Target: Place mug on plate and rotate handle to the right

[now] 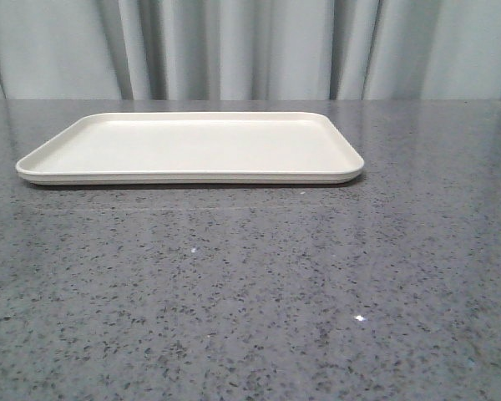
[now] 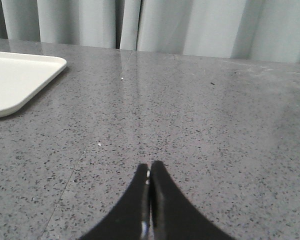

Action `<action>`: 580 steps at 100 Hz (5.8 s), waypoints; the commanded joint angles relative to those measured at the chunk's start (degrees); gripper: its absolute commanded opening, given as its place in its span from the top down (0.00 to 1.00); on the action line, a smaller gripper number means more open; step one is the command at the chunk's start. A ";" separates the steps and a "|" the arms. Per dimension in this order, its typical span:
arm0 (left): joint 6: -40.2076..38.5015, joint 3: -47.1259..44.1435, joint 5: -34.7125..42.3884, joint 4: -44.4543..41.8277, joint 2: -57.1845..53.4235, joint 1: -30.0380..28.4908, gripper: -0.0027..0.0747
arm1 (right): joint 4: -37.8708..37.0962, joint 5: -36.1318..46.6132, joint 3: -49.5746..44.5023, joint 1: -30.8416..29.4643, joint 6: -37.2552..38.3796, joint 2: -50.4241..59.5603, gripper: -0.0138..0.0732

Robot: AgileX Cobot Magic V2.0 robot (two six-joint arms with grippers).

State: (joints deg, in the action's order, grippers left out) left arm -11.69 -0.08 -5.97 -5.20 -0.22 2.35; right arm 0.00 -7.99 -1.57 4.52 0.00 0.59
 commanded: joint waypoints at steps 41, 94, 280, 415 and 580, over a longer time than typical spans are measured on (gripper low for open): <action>-0.15 -0.52 4.47 -0.07 -1.66 -0.10 0.99 | -0.67 5.17 0.00 -0.17 -0.43 1.15 0.92; -0.40 7.24 2.37 5.59 -1.66 -0.10 0.99 | 2.73 16.86 2.85 -0.11 3.42 1.09 0.92; 4.05 51.06 -45.34 7.79 34.90 -0.10 0.20 | 8.06 -33.89 46.24 -0.06 0.96 -26.15 0.09; 3.77 51.06 -48.65 8.13 58.52 -0.10 0.99 | 8.06 -33.29 46.24 -0.06 0.96 -26.15 0.09; 8.74 105.30 -55.69 19.15 104.89 22.51 0.99 | 8.06 -33.17 46.24 -0.06 0.96 -26.15 0.09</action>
State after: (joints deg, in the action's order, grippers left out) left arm -2.51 103.17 -63.53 13.23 107.51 24.20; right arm 7.76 -45.67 42.83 4.52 1.44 -24.70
